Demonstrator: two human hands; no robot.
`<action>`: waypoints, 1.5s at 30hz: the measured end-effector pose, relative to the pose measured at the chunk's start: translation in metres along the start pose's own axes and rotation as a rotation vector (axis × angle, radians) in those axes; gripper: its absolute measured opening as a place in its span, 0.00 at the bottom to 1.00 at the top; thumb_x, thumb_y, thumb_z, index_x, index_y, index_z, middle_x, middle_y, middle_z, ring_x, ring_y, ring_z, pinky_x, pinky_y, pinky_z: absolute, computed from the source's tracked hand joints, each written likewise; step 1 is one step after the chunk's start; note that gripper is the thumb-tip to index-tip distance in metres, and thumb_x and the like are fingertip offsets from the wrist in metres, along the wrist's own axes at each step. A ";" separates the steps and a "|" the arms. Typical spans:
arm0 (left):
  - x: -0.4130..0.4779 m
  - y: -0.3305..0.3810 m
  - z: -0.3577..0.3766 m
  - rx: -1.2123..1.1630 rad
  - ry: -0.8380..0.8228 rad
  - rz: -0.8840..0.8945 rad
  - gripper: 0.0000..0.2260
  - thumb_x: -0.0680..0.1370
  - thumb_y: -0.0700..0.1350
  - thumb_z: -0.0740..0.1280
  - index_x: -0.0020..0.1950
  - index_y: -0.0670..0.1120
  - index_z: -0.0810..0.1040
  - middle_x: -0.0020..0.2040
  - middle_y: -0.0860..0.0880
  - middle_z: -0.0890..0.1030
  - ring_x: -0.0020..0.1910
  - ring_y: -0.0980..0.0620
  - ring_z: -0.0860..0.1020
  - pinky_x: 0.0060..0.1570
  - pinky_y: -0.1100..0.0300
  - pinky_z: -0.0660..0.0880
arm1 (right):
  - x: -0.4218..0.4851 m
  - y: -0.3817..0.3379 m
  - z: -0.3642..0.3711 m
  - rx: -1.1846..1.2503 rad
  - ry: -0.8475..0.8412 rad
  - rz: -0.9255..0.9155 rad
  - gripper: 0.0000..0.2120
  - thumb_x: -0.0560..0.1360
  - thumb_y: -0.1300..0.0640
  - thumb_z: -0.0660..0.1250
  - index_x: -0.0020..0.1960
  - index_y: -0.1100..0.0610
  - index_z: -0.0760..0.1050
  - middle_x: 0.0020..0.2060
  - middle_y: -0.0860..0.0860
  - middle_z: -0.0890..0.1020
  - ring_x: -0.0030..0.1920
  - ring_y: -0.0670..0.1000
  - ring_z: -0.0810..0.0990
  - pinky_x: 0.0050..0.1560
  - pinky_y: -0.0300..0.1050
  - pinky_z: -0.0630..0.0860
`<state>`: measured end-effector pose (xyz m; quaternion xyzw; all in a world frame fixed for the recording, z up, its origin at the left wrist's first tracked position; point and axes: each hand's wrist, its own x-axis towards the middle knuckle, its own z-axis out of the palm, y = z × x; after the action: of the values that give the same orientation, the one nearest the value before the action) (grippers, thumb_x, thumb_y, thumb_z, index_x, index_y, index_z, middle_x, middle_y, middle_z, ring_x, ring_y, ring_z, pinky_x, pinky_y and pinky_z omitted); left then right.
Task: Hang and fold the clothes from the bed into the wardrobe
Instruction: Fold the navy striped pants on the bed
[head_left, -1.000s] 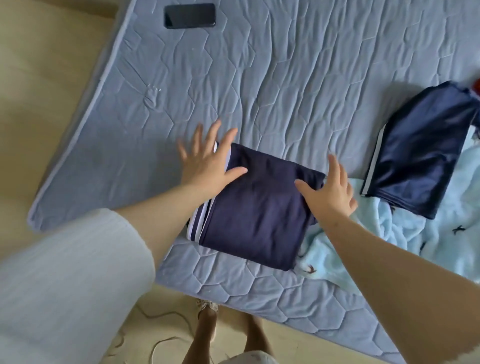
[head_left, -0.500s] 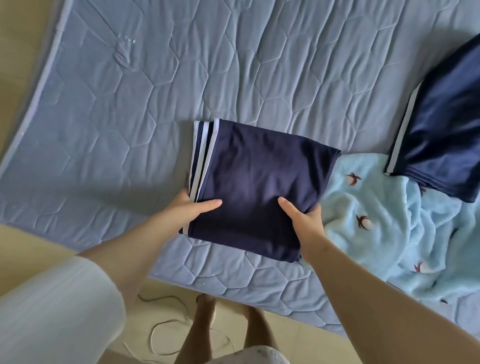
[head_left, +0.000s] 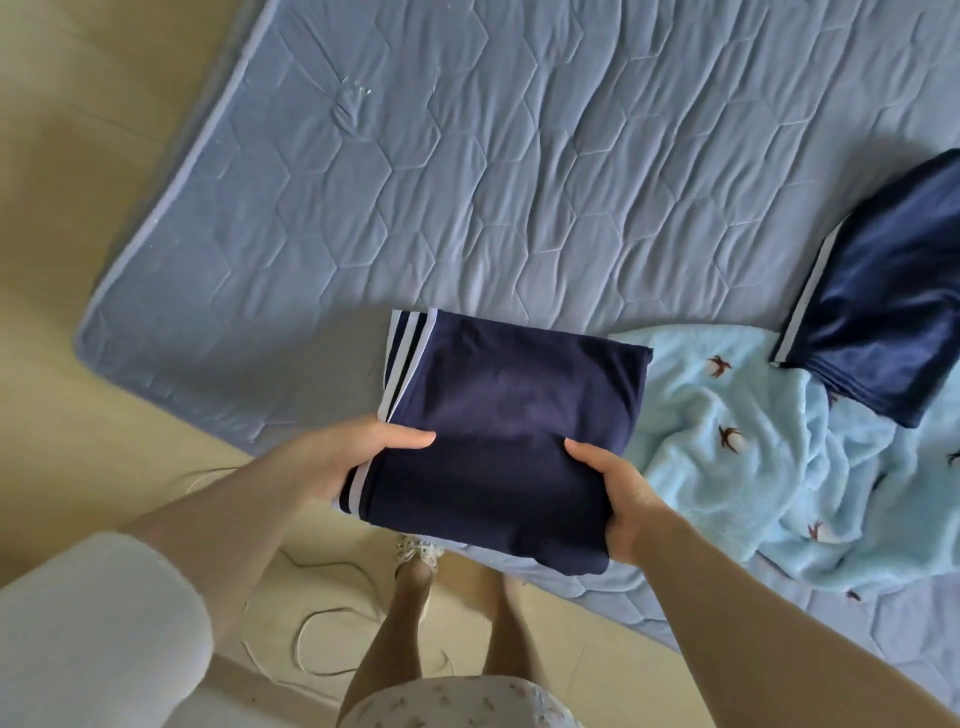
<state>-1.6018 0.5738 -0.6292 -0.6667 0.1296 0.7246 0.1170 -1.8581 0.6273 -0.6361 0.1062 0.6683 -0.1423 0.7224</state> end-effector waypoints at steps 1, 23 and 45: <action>-0.009 -0.008 -0.002 -0.036 0.004 0.040 0.22 0.58 0.51 0.77 0.49 0.46 0.82 0.43 0.46 0.85 0.40 0.47 0.84 0.39 0.56 0.78 | -0.008 0.001 0.005 -0.014 0.001 -0.004 0.23 0.60 0.51 0.76 0.52 0.58 0.79 0.42 0.56 0.85 0.46 0.59 0.83 0.42 0.50 0.78; -0.350 -0.055 -0.107 -0.667 0.331 0.583 0.15 0.66 0.49 0.75 0.48 0.44 0.83 0.45 0.43 0.85 0.43 0.43 0.84 0.45 0.52 0.78 | -0.311 -0.077 0.231 -0.547 -0.305 -0.503 0.14 0.65 0.52 0.74 0.47 0.59 0.81 0.38 0.59 0.85 0.37 0.60 0.84 0.38 0.50 0.79; -0.597 -0.263 -0.501 -1.025 0.688 0.981 0.18 0.71 0.55 0.70 0.56 0.46 0.80 0.49 0.42 0.84 0.48 0.40 0.82 0.48 0.47 0.78 | -0.477 0.047 0.746 -0.951 -0.801 -0.703 0.14 0.66 0.54 0.73 0.51 0.55 0.79 0.40 0.59 0.85 0.35 0.64 0.83 0.31 0.57 0.79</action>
<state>-0.9929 0.6500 -0.0811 -0.6910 0.0877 0.4159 -0.5847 -1.1752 0.4453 -0.1003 -0.5025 0.3359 -0.0879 0.7918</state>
